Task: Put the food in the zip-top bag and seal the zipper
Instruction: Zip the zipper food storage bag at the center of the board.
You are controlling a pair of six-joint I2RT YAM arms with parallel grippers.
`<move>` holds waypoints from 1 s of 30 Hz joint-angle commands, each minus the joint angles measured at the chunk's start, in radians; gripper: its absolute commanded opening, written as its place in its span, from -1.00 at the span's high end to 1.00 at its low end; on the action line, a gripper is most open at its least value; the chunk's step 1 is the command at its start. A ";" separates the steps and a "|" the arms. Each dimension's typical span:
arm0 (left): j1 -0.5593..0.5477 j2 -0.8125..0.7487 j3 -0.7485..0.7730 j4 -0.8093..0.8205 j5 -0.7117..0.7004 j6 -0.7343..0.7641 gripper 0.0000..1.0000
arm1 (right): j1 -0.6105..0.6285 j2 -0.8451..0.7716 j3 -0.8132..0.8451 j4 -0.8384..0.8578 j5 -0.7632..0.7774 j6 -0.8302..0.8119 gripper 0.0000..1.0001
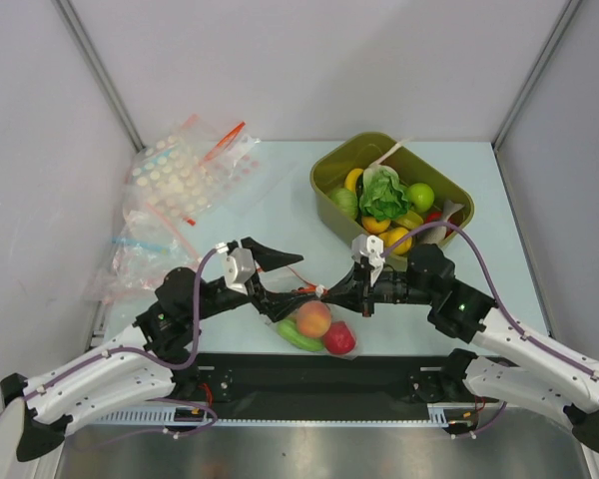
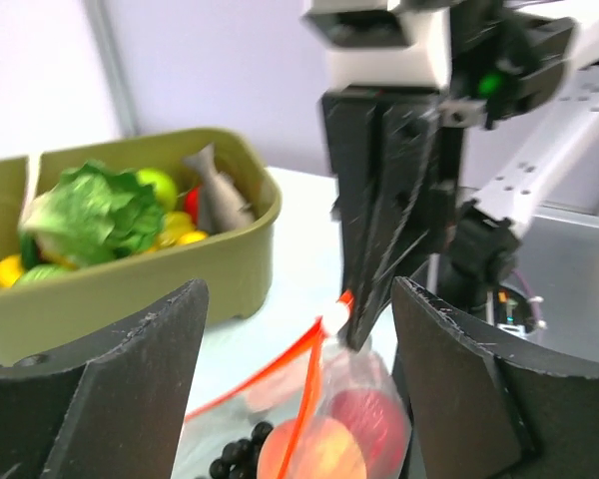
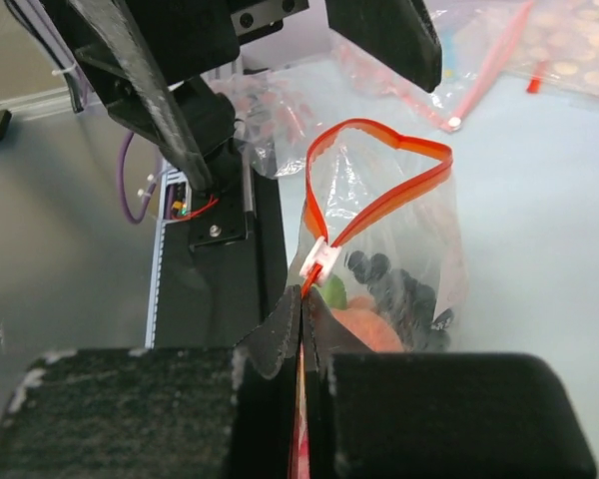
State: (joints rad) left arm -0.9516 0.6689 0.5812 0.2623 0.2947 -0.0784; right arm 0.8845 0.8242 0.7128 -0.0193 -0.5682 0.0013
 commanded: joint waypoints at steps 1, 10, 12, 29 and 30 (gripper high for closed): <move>-0.004 0.023 -0.001 0.063 0.119 0.002 -0.59 | 0.016 0.007 0.053 -0.021 -0.048 -0.049 1.00; -0.003 0.107 0.048 0.032 0.184 0.000 -0.28 | 0.036 -0.002 0.053 -0.019 -0.065 -0.061 1.00; -0.004 0.120 0.052 0.029 0.193 -0.001 -0.16 | 0.036 -0.005 0.050 -0.015 -0.058 -0.058 1.00; -0.004 0.169 0.083 0.011 0.253 -0.001 0.84 | 0.034 -0.092 -0.009 0.068 0.094 -0.017 1.00; -0.004 0.169 0.083 0.011 0.250 -0.003 0.42 | 0.036 -0.100 -0.010 0.073 0.094 -0.017 1.00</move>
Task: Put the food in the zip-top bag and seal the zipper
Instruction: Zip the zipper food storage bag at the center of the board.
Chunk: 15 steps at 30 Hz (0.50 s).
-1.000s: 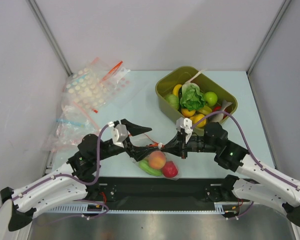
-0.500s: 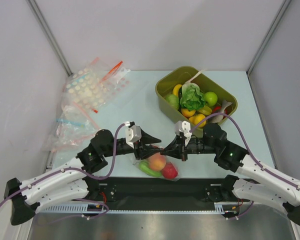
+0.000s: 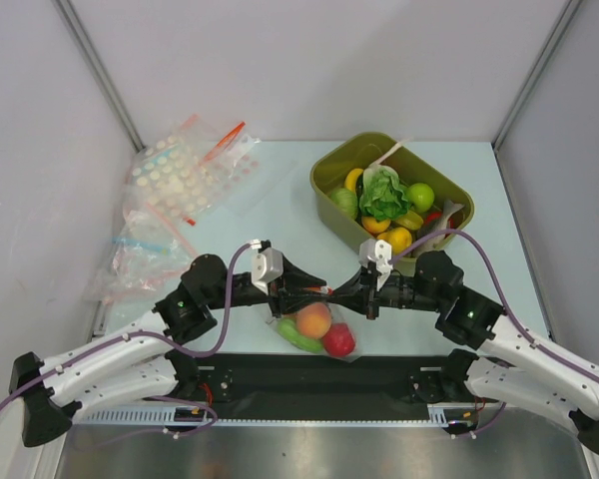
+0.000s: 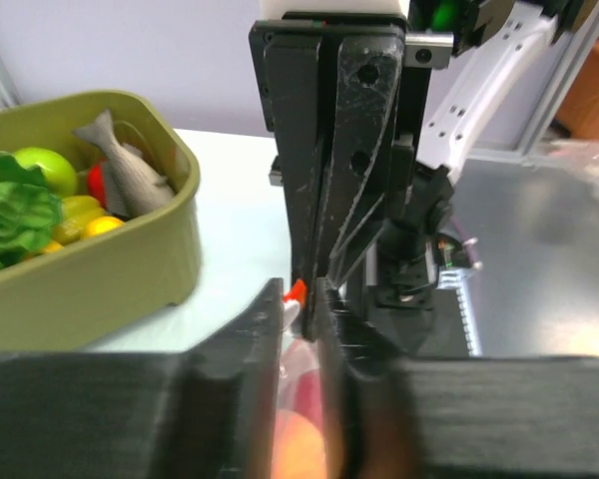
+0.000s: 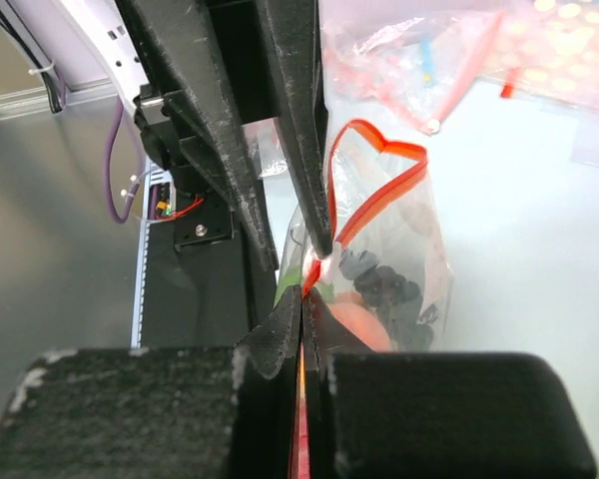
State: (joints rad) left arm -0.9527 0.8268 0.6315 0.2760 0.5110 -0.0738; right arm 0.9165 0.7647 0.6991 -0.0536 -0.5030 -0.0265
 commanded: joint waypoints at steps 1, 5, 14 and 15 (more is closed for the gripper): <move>-0.003 0.011 0.031 -0.001 0.031 -0.007 0.18 | 0.004 -0.045 -0.001 0.109 0.027 0.013 1.00; -0.001 0.000 0.022 0.009 0.024 -0.012 -0.10 | 0.004 -0.039 0.003 0.110 0.006 0.011 1.00; -0.003 0.017 0.024 0.015 0.034 -0.020 -0.18 | 0.004 -0.025 0.008 0.109 -0.098 0.002 1.00; -0.001 0.006 0.020 0.022 0.031 -0.020 -0.19 | 0.004 -0.021 0.014 0.104 -0.104 -0.004 1.00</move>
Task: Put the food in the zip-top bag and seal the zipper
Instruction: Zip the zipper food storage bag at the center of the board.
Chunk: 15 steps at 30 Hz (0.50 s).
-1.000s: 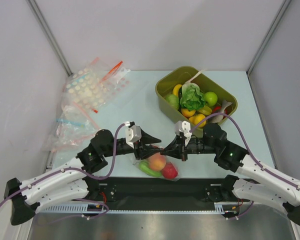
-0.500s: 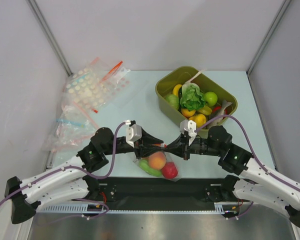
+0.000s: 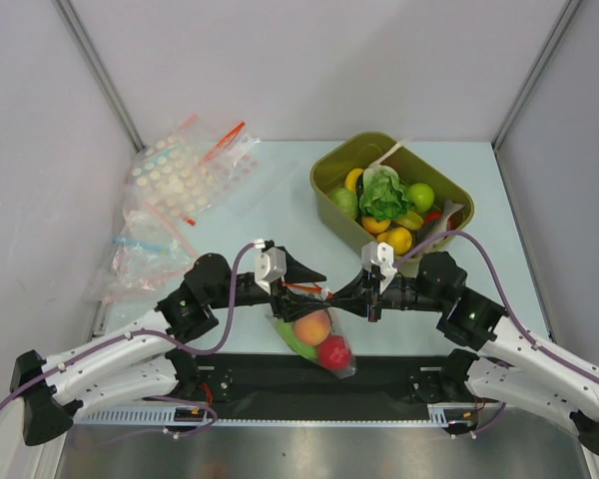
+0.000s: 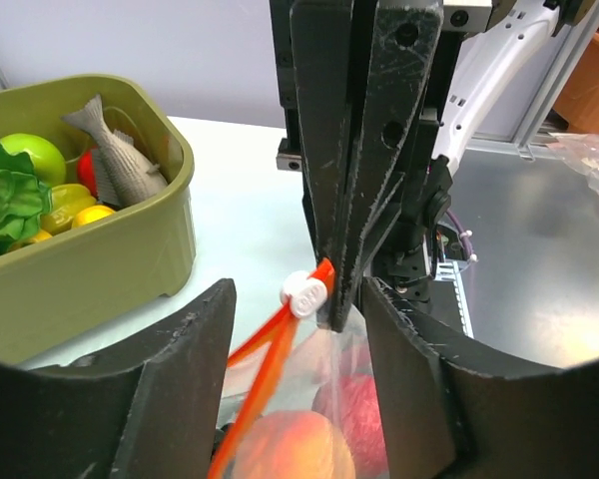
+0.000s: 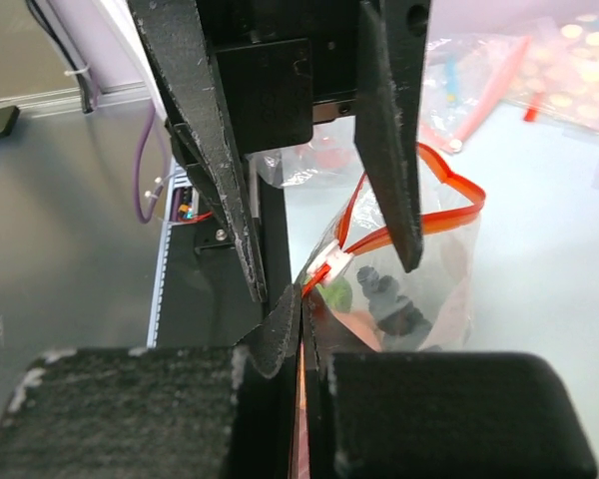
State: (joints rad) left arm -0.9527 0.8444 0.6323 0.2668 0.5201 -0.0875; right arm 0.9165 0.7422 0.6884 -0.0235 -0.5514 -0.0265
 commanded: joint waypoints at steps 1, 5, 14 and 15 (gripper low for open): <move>-0.001 -0.019 0.017 0.035 0.021 -0.008 -0.21 | 0.004 0.008 0.028 0.071 -0.064 -0.006 1.00; -0.001 -0.042 -0.003 0.055 0.024 -0.009 -0.24 | 0.005 0.043 0.043 0.056 -0.113 -0.013 1.00; -0.003 0.022 0.032 0.038 0.084 -0.014 0.12 | 0.008 0.016 0.031 0.068 -0.093 -0.015 1.00; -0.003 0.024 0.032 0.040 0.087 -0.014 0.11 | 0.008 0.002 0.027 0.074 -0.093 -0.013 1.00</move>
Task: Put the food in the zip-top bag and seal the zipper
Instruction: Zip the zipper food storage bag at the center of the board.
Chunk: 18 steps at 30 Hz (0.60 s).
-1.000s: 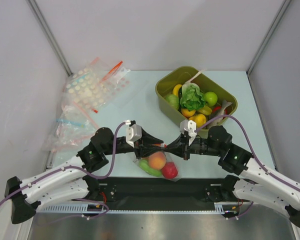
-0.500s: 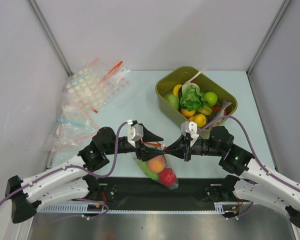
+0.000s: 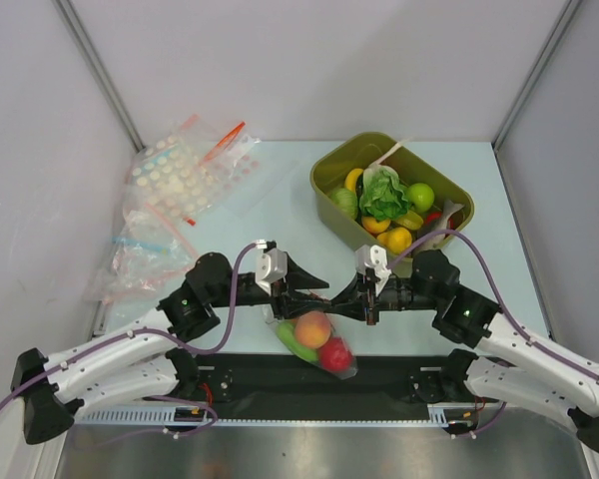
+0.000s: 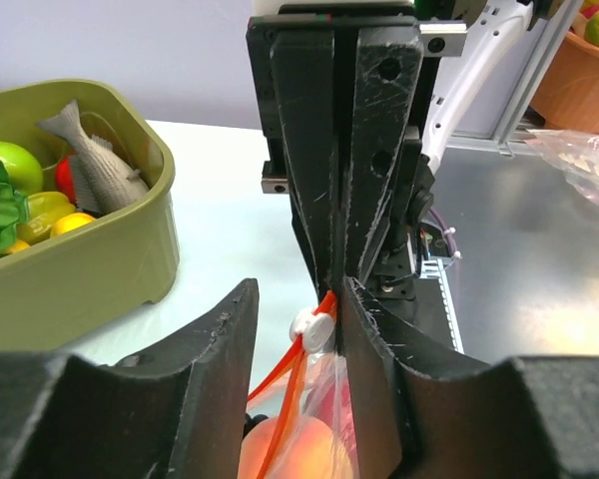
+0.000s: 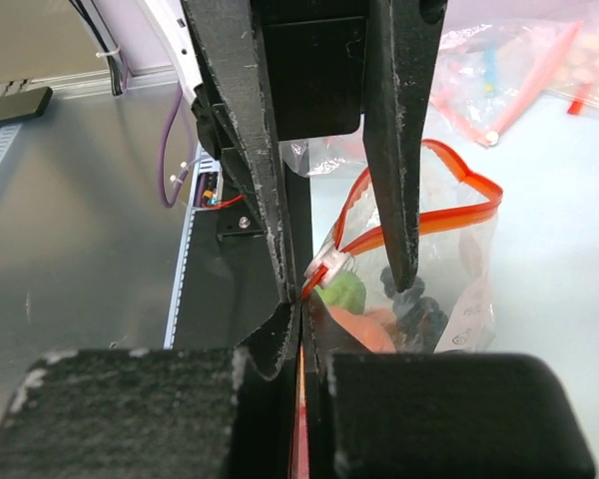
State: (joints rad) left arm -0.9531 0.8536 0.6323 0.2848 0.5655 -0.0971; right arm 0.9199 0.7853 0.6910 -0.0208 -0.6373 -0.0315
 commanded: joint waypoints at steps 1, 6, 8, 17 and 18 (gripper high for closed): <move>-0.003 0.013 0.032 0.024 0.046 -0.006 0.11 | 0.005 -0.047 0.021 0.076 -0.005 -0.007 1.00; -0.003 0.010 0.027 0.036 0.069 -0.004 0.33 | 0.005 -0.066 0.012 0.084 0.017 -0.002 1.00; -0.003 0.015 0.029 0.036 0.083 -0.007 0.35 | 0.005 -0.069 0.010 0.090 0.024 0.002 1.00; -0.001 0.038 0.044 0.024 0.103 -0.003 0.99 | 0.004 -0.118 -0.016 0.117 0.114 0.027 1.00; -0.003 0.038 0.044 0.025 0.102 -0.004 0.89 | 0.004 -0.123 -0.019 0.119 0.125 0.027 1.00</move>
State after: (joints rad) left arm -0.9531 0.8833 0.6430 0.3138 0.6350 -0.1047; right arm 0.9203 0.6979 0.6628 -0.0246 -0.5674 -0.0181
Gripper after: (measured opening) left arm 0.136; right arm 0.009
